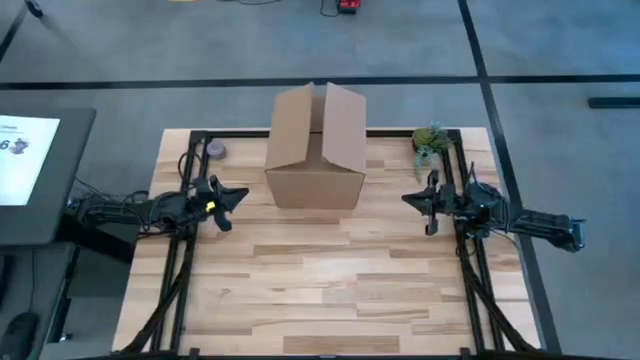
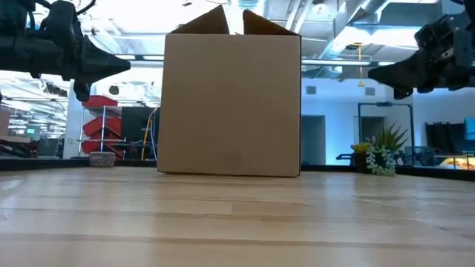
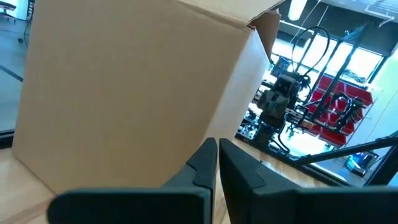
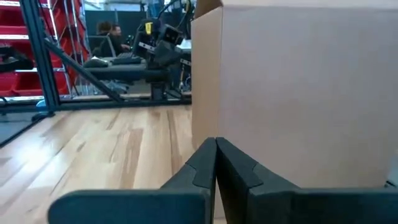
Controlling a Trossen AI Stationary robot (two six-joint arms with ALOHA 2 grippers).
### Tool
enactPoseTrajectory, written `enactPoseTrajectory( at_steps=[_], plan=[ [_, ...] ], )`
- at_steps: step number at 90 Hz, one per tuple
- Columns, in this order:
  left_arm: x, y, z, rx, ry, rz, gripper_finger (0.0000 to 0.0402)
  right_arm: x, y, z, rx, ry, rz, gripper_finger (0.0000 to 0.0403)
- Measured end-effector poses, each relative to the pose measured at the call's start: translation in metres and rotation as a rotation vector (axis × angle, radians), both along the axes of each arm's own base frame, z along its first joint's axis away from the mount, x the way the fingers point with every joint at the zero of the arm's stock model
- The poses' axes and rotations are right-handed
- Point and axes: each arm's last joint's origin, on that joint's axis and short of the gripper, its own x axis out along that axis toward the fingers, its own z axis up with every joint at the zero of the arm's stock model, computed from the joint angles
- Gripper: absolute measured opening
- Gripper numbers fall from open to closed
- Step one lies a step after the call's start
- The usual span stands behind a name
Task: Wrap mug
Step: Return to Home Position
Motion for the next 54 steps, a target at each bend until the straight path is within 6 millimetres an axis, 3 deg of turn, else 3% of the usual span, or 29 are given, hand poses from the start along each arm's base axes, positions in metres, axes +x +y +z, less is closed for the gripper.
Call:
enactPoseTrajectory(
  at_steps=[22,54],
  plan=[
    [0.0000,0.0000,0.0000,0.000,0.000,0.000,0.0000,0.0025,-0.0069,-0.0032,-0.226,0.109,-0.192,0.0000],
    [0.0001,-0.0002,-0.0001,0.022,0.011,-0.005,0.0000,0.0038,-0.0075,-0.0048,-0.147,0.111,-0.198,0.0000]
  ],
)
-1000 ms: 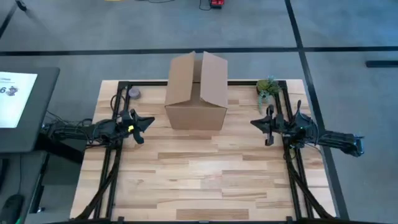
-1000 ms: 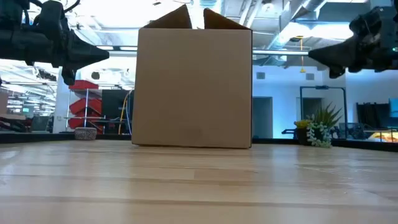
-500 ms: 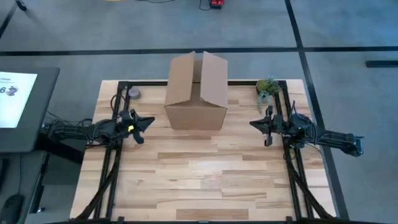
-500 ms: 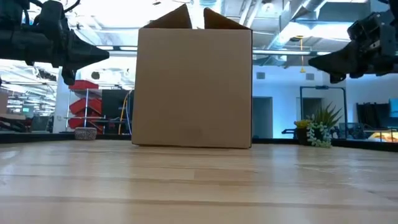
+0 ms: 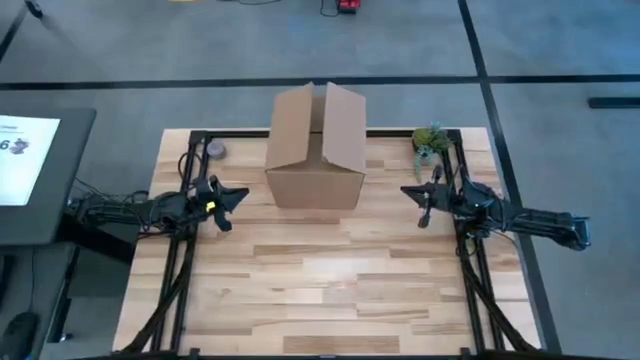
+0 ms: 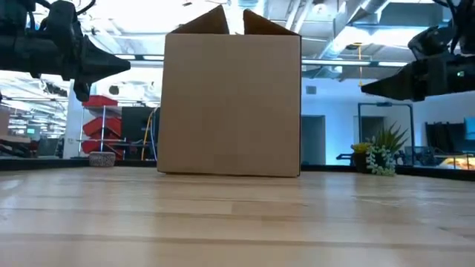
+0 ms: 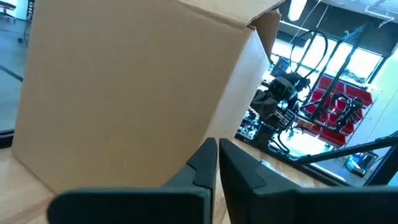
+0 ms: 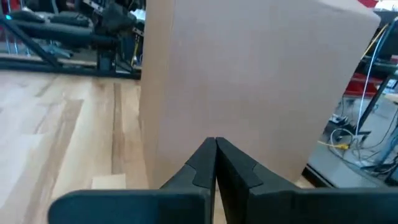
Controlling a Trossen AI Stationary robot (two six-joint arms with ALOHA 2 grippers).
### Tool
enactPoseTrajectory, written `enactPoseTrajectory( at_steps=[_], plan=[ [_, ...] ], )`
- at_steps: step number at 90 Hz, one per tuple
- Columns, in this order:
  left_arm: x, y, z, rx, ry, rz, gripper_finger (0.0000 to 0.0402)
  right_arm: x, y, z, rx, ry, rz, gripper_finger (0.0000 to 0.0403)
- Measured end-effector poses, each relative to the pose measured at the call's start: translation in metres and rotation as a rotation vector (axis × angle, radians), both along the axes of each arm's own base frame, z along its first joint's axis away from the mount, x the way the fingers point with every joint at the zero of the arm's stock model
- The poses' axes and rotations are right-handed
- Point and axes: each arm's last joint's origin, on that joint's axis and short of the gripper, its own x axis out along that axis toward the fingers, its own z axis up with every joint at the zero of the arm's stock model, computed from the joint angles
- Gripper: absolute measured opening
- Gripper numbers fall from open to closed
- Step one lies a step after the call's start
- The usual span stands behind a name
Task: Wrap mug
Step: Return to Home Position
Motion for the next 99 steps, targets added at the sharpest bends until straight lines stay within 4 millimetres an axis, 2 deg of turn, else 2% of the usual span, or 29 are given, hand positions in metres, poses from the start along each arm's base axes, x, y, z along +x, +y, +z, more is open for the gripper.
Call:
enactPoseTrajectory(
  at_steps=[6,26,48,66,99],
  plan=[
    [-0.0002,0.0000,0.0002,0.096,0.040,0.004,0.0000,0.0000,0.0000,0.0001,0.000,-0.001,0.000,0.0000],
    [0.0004,-0.0009,0.0005,0.628,0.223,-0.091,0.0000,0.0000,0.0000,0.0001,0.000,0.000,0.000,0.0000],
    [0.0012,-0.0036,-0.0033,0.909,0.235,-0.328,0.0000,0.0000,0.0000,0.0002,0.000,0.000,0.000,0.0000],
    [0.0013,-0.0033,-0.0033,0.925,0.242,-0.321,0.0000,-0.0001,0.0000,0.0003,0.000,-0.001,0.000,0.0000],
    [0.0013,-0.0027,-0.0031,0.764,0.210,-0.316,0.0000,-0.0001,0.0000,0.0003,0.000,-0.001,-0.001,0.0000]
  ],
)
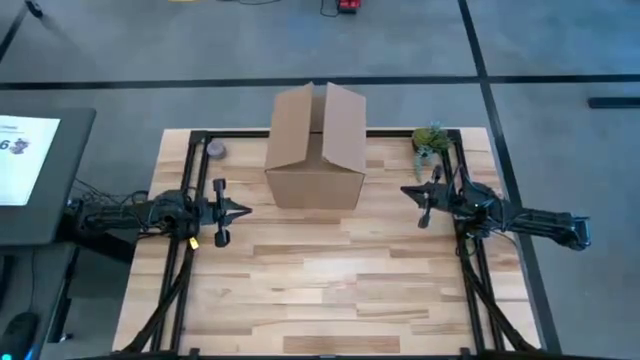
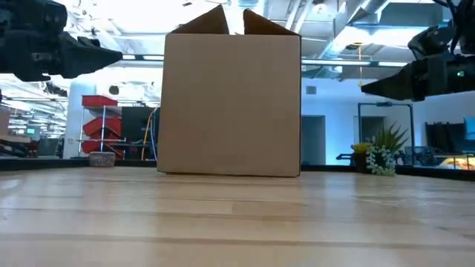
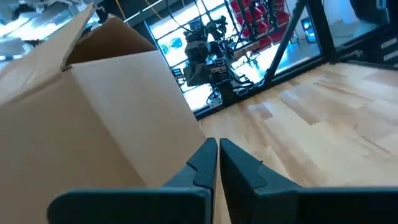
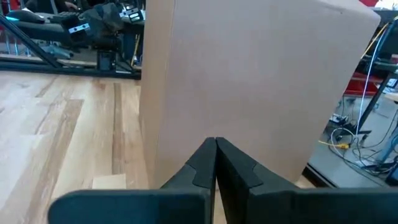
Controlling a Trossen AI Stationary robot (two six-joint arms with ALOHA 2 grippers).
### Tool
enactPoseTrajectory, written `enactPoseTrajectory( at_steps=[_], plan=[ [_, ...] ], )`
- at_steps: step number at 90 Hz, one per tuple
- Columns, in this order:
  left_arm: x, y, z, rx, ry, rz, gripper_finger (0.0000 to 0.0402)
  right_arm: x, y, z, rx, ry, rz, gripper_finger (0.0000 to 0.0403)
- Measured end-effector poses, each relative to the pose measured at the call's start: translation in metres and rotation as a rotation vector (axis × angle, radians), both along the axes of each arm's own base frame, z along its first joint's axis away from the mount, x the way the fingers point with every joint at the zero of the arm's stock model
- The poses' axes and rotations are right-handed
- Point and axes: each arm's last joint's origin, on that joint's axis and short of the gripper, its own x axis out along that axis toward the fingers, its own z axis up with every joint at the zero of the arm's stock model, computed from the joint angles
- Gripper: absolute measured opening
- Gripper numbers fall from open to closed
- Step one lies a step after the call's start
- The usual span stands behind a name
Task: Wrap mug
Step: Return to Home Position
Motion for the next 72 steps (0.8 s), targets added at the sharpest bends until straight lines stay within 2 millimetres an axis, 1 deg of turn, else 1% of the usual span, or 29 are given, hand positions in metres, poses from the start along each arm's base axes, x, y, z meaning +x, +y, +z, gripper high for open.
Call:
enactPoseTrajectory(
  at_steps=[16,72],
  plan=[
    [0.0000,0.0000,0.0000,-0.037,-0.002,0.000,0.0000,0.0000,0.0000,0.0000,0.000,0.000,0.000,0.0000],
    [0.0000,0.0001,0.0000,-0.031,-0.002,0.001,0.0000,0.0000,0.0000,0.0000,0.000,0.000,0.000,0.0000]
  ],
)
